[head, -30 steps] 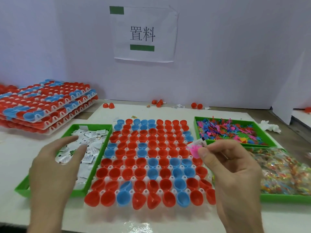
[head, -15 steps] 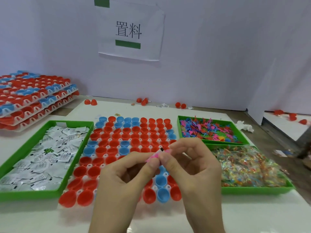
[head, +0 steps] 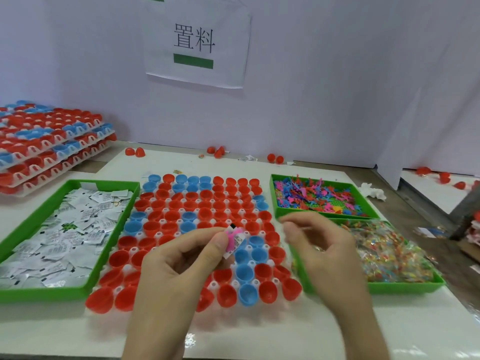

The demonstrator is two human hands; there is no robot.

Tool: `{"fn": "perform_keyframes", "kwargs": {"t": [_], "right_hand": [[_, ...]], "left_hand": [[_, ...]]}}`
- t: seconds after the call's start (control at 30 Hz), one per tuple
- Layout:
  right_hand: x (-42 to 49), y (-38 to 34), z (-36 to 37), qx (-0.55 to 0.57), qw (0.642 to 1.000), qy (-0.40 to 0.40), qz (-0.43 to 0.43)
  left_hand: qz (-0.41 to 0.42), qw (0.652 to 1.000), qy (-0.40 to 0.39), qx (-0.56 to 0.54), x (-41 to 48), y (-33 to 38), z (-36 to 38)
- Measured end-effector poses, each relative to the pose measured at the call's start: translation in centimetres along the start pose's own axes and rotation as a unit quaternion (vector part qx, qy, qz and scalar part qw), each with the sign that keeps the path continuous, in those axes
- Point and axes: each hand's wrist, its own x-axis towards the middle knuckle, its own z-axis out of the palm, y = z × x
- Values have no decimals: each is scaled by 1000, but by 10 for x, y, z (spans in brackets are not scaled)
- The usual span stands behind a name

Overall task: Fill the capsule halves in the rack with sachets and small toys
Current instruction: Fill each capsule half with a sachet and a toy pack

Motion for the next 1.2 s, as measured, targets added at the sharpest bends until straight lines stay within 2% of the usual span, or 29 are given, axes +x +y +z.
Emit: {"fn": "perform_keyframes", "kwargs": {"t": [0.07, 0.1, 0.17, 0.2, 0.33, 0.43, 0.5, 0.57, 0.63, 0.67, 0.73, 0.8, 0.93, 1.07, 1.2], "right_hand": [[8, 28, -21, -111, 987, 65, 92], [11, 40, -26, -171, 972, 69, 144], [14, 55, -25, -313, 925, 24, 213], [16, 59, -23, -344, 912, 8, 224], [26, 60, -18, -302, 922, 5, 244], [26, 66, -20, -286, 930, 31, 227], [21, 69, -19, -268, 938, 83, 203], [14, 70, -13, -232, 947, 169, 146], [6, 61, -5, -152, 955, 244, 78], [4, 53, 0, -102, 960, 256, 54], [2, 29, 8, 10, 973, 231, 29], [-1, -3, 19, 114, 981, 157, 9], [-12, -48, 43, 187, 982, 19, -25], [-16, -52, 49, 222, 975, 14, -13], [-14, -52, 45, 235, 972, 14, 8]], "left_hand": [[8, 1000, 0, 3, 0, 0, -2], [8, 1000, 0, 2, 0, 0, -2], [4, 1000, 5, -9, 1, 1, -3], [1, 1000, 6, -13, 1, 2, -3], [8, 1000, 0, -19, 0, 4, -6], [12, 1000, 7, -27, -1, 5, -9], [13, 1000, 9, -27, -1, 4, -10], [10, 999, 14, -33, 0, 4, -10], [10, 999, 15, -32, 0, 3, -11], [12, 999, 13, -28, 1, 3, -10], [19, 1000, 8, -18, 1, 3, -9], [31, 999, -2, -13, 0, 4, -7], [72, 997, -25, 33, -1, 6, -7], [104, 992, -9, 75, 0, 6, -15], [105, 992, -7, 67, 2, 6, -17]]}}
